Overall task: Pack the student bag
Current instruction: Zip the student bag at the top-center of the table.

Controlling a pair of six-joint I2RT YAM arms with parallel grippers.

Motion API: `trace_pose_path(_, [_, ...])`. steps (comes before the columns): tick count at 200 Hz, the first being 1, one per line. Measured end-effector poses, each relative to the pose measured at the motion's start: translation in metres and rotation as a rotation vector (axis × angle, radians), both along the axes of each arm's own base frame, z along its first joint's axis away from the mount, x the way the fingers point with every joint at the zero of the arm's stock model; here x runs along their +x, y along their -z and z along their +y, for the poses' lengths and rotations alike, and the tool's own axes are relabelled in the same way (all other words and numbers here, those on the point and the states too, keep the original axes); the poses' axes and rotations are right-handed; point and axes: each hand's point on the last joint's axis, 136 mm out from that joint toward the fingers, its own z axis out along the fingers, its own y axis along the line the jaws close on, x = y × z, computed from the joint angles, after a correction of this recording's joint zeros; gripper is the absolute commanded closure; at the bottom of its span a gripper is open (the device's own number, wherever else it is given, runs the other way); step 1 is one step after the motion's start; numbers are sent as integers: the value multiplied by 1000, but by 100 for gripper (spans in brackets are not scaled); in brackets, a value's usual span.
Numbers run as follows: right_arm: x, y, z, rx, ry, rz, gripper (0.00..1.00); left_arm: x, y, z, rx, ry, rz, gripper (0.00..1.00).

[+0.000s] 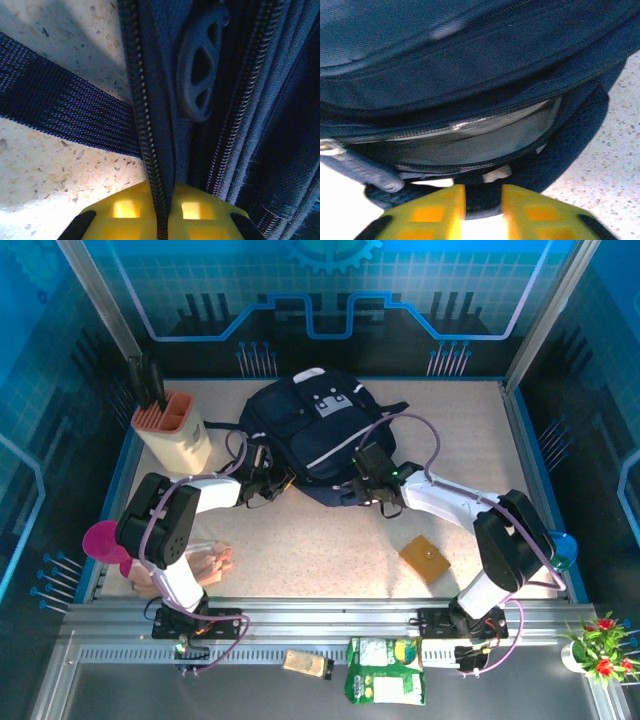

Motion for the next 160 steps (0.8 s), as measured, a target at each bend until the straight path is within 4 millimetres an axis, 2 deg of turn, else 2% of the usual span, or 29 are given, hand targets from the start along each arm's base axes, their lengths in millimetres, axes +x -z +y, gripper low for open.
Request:
trace_pose_path(37, [-3, -12, 19, 68, -73, -3, 48, 0, -1, 0, -1, 8, 0, 100])
trace_pose_path(78, [5, -16, 42, 124, -135, 22, 48, 0, -1, -1, -3, 10, 3, 100])
trace_pose_path(90, [6, -12, 46, 128, -145, 36, 50, 0, -1, -1, -4, 12, 5, 100])
trace_pose_path(120, [5, 0, 50, 114, -160, 71, 61, 0, -1, -1, -4, 13, 7, 100])
trace_pose_path(160, [-4, 3, 54, 102, -192, 94, 74, -1, -1, -1, 0, 27, 1, 100])
